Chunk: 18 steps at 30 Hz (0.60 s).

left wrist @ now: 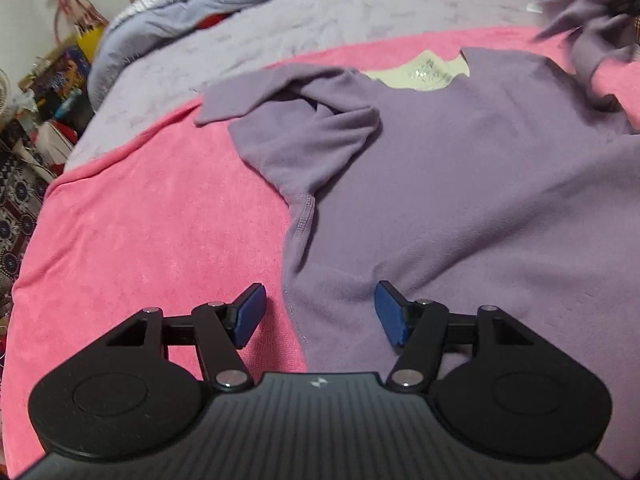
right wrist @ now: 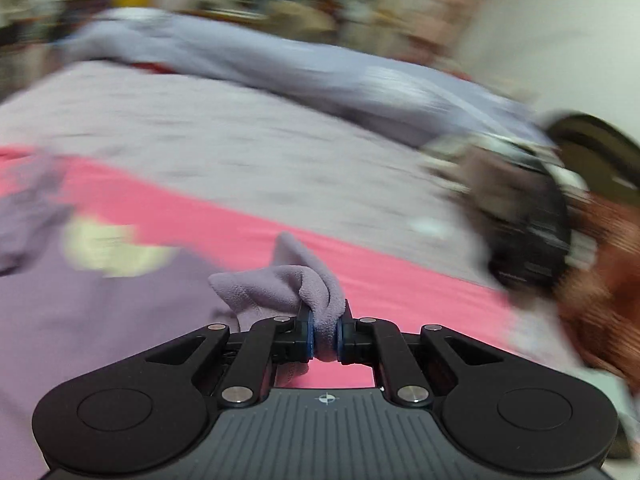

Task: Fold clothes

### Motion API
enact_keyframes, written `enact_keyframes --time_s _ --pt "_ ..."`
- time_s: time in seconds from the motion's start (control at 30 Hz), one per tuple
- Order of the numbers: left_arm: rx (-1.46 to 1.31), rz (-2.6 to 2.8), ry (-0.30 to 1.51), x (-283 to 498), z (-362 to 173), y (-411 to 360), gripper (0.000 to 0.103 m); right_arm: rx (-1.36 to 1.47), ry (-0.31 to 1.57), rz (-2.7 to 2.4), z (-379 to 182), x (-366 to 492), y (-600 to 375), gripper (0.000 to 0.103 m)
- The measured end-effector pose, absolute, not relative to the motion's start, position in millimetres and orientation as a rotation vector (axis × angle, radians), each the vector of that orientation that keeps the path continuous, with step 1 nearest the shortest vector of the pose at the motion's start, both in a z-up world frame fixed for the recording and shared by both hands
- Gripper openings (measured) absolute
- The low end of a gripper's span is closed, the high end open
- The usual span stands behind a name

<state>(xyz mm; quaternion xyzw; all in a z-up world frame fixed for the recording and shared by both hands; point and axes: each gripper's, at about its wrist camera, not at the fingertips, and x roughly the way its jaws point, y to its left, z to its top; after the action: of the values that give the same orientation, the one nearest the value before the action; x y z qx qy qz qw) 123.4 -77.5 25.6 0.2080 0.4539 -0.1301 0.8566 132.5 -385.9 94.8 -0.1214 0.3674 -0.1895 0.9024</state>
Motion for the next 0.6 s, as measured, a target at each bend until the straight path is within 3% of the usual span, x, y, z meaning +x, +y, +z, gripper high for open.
enact_keyframes --time_s 0.1,0.17,0.2,0.23,0.33,0.4,0.53,0.57,0.6 --pt "0.417 -0.231 0.981 139 38 -75 0.066 -0.191 0.877 -0.559 82 129 -447 0.015" --pt "0.381 -0.185 0.949 153 53 -71 0.064 -0.161 1.018 -0.593 61 129 -473 0.035" --pt "0.360 -0.175 0.926 162 61 -70 0.064 -0.152 1.085 -0.603 51 129 -483 0.039" --pt "0.334 -0.177 0.907 172 68 -71 0.065 -0.150 1.108 -0.609 47 129 -484 0.044" --pt "0.233 -0.215 0.866 205 80 -84 0.073 -0.151 1.045 -0.597 52 125 -470 0.077" --pt "0.196 -0.230 0.848 227 77 -99 0.084 -0.139 0.990 -0.590 58 126 -458 0.077" --pt "0.258 -0.214 0.873 274 49 -142 0.083 -0.040 0.949 -0.467 66 146 -429 0.077" --pt "0.289 -0.195 0.907 285 39 -151 0.072 -0.029 0.943 -0.433 67 150 -422 0.077" --pt "0.312 -0.171 0.952 295 29 -156 0.049 -0.033 0.943 -0.406 68 154 -417 0.077"
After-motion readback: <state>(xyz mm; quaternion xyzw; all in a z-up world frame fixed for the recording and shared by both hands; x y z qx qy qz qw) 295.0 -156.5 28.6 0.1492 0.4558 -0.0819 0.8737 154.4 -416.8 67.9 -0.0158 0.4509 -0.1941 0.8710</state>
